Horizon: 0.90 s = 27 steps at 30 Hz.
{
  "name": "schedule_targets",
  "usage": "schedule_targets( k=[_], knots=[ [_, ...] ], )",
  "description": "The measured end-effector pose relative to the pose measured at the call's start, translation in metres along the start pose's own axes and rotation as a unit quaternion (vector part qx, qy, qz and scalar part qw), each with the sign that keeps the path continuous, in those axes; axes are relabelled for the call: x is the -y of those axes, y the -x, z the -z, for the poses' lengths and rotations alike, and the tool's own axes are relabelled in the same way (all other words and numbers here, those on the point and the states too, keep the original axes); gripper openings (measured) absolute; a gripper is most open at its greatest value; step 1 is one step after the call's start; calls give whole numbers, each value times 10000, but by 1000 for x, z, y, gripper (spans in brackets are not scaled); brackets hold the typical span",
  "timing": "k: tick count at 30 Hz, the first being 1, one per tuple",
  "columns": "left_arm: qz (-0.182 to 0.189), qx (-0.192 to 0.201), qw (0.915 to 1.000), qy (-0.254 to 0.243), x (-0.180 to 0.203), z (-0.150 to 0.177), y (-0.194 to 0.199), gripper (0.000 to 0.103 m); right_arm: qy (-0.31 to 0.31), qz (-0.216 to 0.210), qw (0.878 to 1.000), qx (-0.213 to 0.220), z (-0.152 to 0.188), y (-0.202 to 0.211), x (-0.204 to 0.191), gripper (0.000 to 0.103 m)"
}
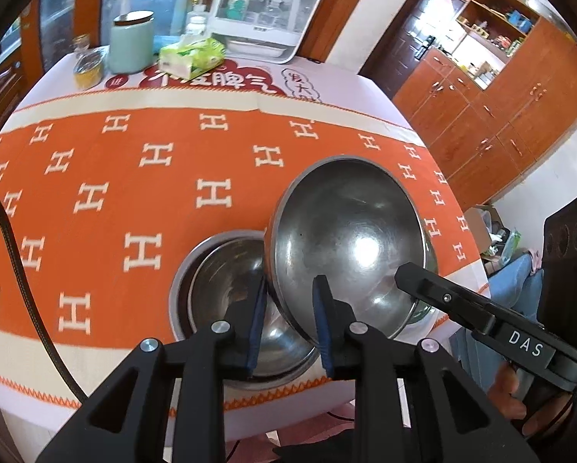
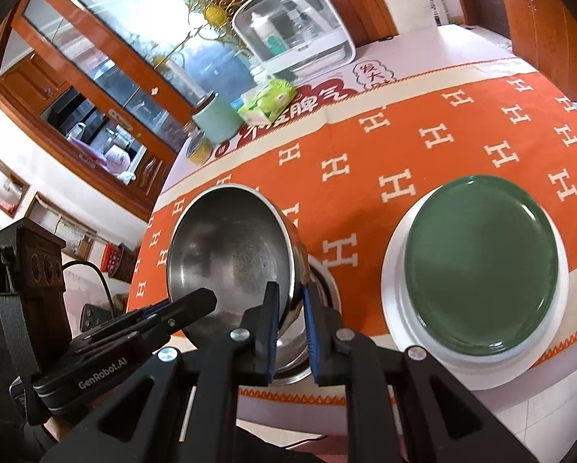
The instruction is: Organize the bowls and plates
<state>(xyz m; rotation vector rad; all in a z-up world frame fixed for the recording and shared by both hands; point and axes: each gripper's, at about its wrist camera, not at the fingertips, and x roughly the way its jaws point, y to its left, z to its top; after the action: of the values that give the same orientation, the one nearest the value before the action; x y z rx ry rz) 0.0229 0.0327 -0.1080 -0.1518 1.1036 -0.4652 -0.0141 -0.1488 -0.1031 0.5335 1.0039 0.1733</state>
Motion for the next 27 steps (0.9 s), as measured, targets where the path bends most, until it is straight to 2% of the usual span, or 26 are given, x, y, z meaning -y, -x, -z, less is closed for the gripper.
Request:
schedule_targets(
  k=[17, 27],
  knots=[
    [-509, -280, 9964, 615, -11, 24, -15, 27, 338, -71, 9953, -908, 2, -34, 8, 15],
    [-874, -390, 9862, 1352, -20, 25, -30, 30, 840, -308, 9823, -1645, -13, -63, 12, 18]
  ],
)
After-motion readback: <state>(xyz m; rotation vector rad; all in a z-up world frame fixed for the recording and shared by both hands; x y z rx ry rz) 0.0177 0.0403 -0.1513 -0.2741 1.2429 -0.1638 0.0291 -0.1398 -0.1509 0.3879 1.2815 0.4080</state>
